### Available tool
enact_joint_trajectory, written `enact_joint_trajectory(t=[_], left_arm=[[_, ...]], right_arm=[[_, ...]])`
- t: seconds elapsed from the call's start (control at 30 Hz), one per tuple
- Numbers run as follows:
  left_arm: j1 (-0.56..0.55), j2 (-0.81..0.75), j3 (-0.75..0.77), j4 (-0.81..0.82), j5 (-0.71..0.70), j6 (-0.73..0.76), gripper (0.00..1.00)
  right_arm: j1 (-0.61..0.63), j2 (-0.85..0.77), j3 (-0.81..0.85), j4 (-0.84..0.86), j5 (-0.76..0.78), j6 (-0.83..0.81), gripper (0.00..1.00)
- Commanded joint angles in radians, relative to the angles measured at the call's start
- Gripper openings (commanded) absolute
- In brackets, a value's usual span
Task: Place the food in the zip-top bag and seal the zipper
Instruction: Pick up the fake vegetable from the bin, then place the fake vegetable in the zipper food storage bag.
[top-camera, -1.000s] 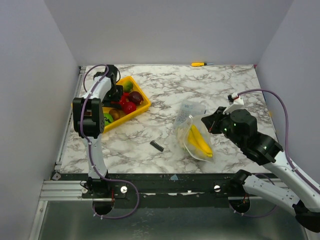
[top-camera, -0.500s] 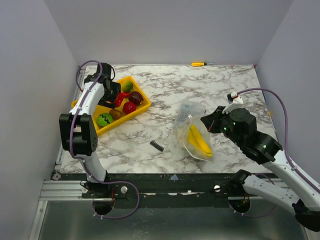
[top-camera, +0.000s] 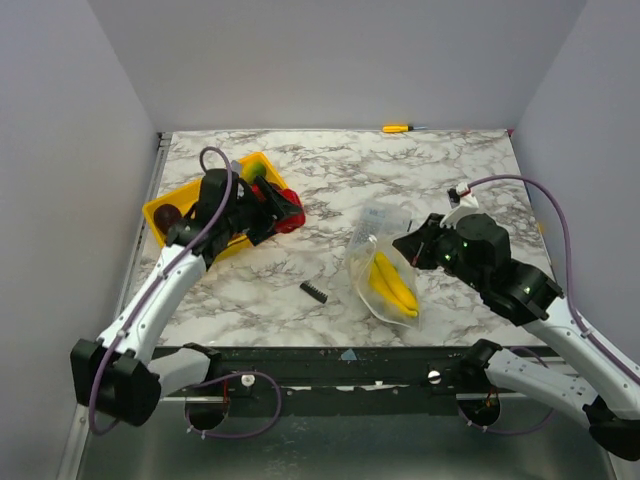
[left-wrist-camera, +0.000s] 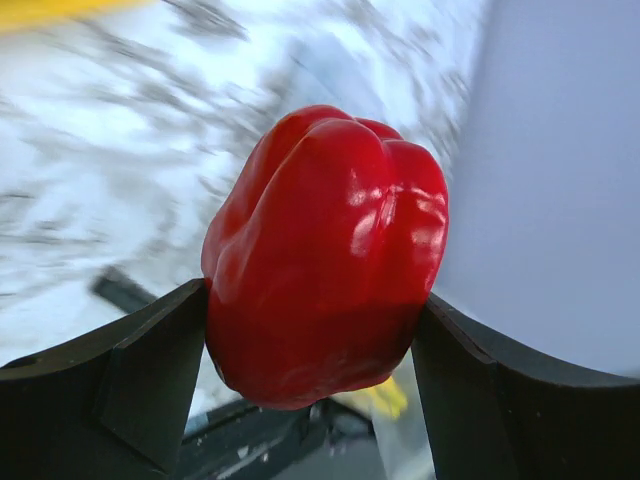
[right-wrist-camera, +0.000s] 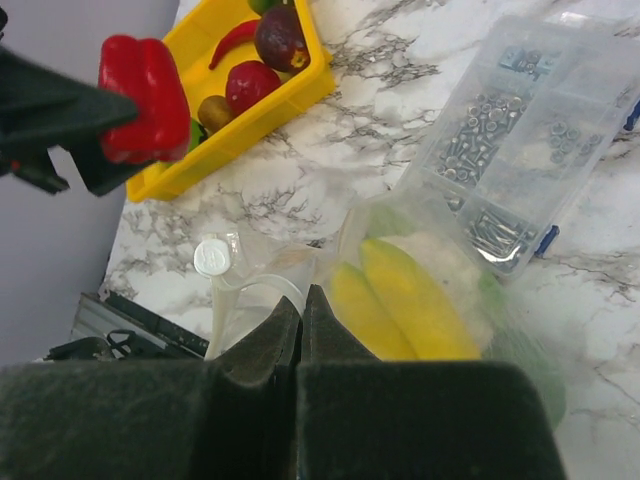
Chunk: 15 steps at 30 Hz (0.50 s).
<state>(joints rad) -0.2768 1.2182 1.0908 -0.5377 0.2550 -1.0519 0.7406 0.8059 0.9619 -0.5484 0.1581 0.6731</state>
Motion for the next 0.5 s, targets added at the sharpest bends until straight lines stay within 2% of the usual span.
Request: enact_joint_trajectory(t=[0.0,0.07,0.13,0.27,0.47], left_arm=[[-0.133,-0.208,-0.188,0.446,0.292,0.037,0.53],[-0.207,-0.268,-0.243,0.588,0.286,0.002,0.50],[-0.282,-0.313,-0.254,0.640,0.231,0.015,0.49],[-0.404,-0.329,-0.198,0.619,0.187,0.070,0.49],[-0.605,-0.265,-0.178,0.671,0.128,0.060,0.49]], right_arm=[[0.004,-0.039,-0.013,0.044,0.028,0.064,0.00],[0.004,-0.042,-0.019,0.054,0.068,0.102,0.00],[0.005,-0.035,-0.009,0.051,0.097,0.146,0.00],[0.003,-0.034,0.003,0.045,0.143,0.238,0.00],[0.004,-0.052,-0.005,0.051,0.201,0.342,0.00]])
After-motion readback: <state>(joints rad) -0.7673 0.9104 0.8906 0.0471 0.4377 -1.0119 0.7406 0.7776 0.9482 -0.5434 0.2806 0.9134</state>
